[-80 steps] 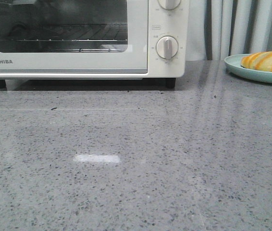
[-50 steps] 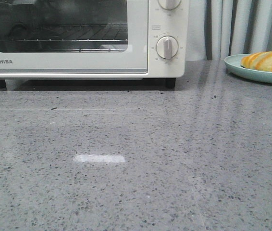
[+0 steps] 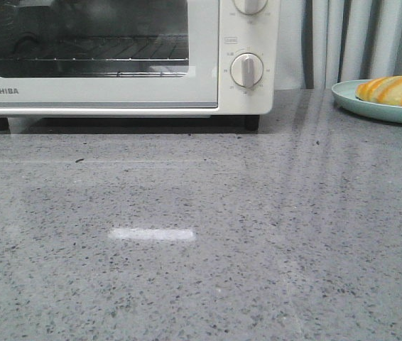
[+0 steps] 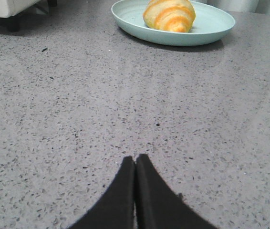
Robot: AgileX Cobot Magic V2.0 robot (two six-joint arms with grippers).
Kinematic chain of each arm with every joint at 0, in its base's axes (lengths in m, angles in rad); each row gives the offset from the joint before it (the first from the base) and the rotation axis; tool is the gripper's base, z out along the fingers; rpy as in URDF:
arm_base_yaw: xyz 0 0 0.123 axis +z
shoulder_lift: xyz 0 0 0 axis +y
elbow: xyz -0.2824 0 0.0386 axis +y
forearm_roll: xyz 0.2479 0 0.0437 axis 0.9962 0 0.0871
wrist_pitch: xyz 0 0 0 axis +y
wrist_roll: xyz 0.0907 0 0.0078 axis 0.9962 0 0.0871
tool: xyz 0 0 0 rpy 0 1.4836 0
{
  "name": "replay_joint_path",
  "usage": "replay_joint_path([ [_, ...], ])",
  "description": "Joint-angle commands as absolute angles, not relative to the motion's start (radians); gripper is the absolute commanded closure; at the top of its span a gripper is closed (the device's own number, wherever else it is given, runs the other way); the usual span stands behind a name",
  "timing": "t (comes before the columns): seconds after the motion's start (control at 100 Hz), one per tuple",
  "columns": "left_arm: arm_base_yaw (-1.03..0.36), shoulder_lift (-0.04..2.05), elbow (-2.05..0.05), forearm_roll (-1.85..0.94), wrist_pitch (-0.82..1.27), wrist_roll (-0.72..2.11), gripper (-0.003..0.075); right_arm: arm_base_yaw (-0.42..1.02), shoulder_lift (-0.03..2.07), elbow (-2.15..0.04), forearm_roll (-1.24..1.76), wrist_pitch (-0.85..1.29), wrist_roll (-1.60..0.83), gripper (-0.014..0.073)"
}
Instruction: Put bread in oven
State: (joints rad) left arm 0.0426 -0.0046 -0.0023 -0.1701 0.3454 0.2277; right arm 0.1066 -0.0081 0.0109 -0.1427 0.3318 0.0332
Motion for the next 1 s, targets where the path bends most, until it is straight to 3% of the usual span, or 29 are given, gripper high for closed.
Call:
replay_joint_path([
  [0.0,0.041,-0.033,0.023,-0.179,0.266,0.22,0.0741,0.101,-0.029,0.023,-0.168,0.293,0.027,0.0663],
  [0.12,0.041,-0.033,0.023,-0.234,0.227,0.22,0.0741,0.101,-0.029,0.023,-0.375,0.217,0.027,0.0663],
  [0.31,0.041,-0.033,0.023,-0.667,0.167,0.22,0.0741,0.101,-0.029,0.023,-0.785,-0.036,0.027,0.0663],
  [0.46,0.041,-0.033,0.023,-0.827,0.167,0.22,0.0741,0.101,-0.029,0.023,-0.792,-0.235,0.037,0.0663],
  [0.61,0.041,-0.033,0.023,-0.992,0.155,0.22,0.0742,0.101,-0.029,0.023,-0.745,-0.377,0.266,0.0663],
  [0.74,0.041,-0.033,0.017,-1.096,0.134,0.222,0.0741,0.101,-0.029,0.005,-0.457,-0.212,0.509,0.0663],
  [0.84,0.037,-0.031,-0.029,-1.09,0.191,0.317,0.0742,0.101,-0.029,-0.055,-0.272,-0.079,0.522,0.0662],
  [0.99,0.037,0.042,-0.171,-1.079,0.326,0.559,0.0742,0.101,0.0,-0.152,-0.265,-0.048,0.524,0.0662],
])
